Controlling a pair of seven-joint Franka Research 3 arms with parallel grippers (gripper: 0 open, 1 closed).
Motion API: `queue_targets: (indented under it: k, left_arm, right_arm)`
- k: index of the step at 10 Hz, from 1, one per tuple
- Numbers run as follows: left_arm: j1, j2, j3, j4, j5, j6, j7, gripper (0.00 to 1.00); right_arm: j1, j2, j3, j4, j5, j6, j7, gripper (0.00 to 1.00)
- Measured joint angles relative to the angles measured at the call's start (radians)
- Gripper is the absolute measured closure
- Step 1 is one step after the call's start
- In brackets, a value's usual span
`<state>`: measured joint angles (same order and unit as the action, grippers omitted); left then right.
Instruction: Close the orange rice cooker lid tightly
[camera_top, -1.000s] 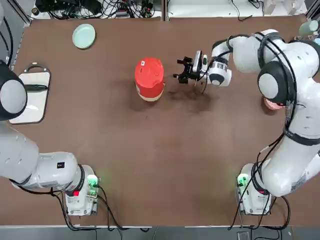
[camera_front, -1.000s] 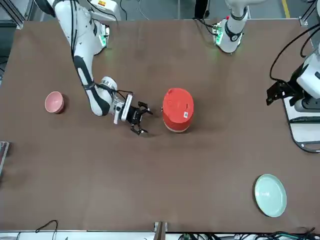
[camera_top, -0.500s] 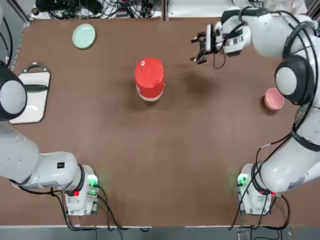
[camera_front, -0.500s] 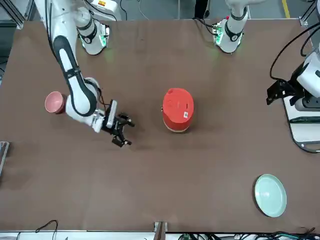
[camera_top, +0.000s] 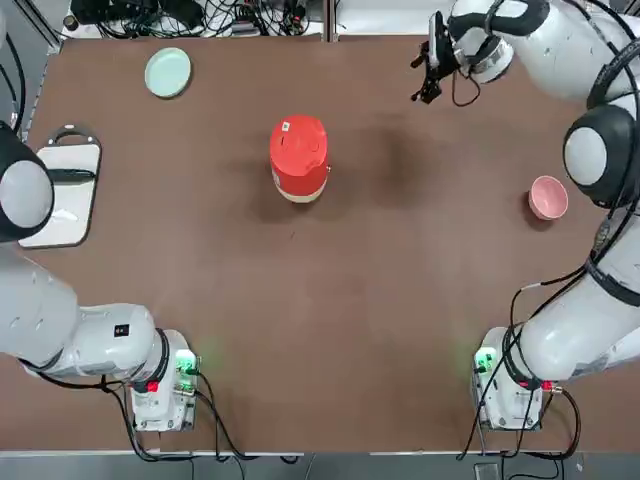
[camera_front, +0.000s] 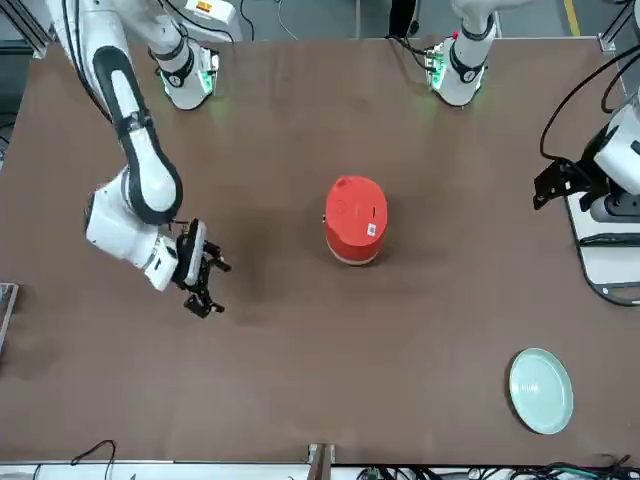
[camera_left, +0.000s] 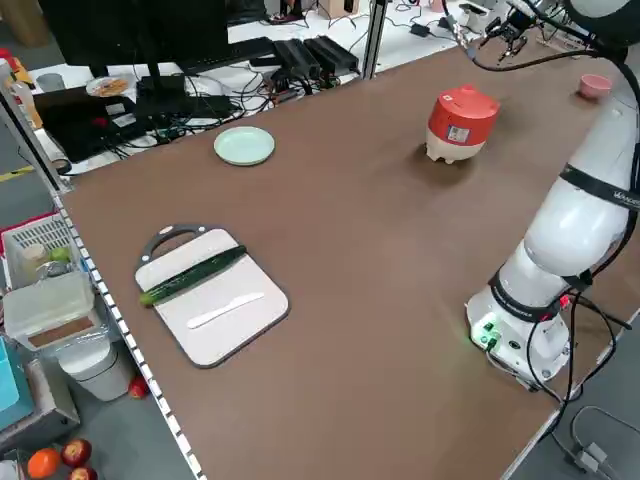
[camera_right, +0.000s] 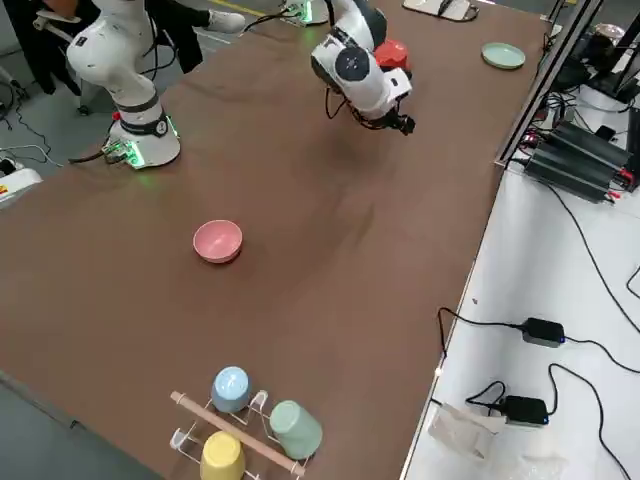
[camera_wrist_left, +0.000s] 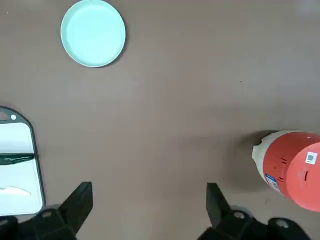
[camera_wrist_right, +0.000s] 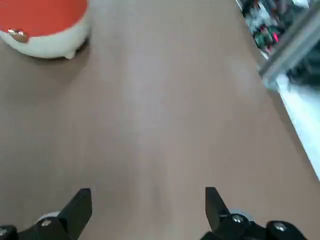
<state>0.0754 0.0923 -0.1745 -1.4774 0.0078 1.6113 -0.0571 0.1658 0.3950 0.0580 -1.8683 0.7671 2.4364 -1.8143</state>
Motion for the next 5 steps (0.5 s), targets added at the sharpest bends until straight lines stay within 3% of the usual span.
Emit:
queue_targets:
  k: [2,5]
  left_arm:
    - [0.000,0.000,0.001,-0.004,0.000,-0.008,0.000,0.00]
    - [0.015,0.000,0.003,-0.007,0.000,-0.010,0.000,0.00]
  right_arm:
    - [-0.040,-0.015,0.000,0.045,-0.263,-0.007,0.405,0.00]
    - [-0.047,-0.023,0.005,0.102,-0.382,-0.047,0.952,0.00]
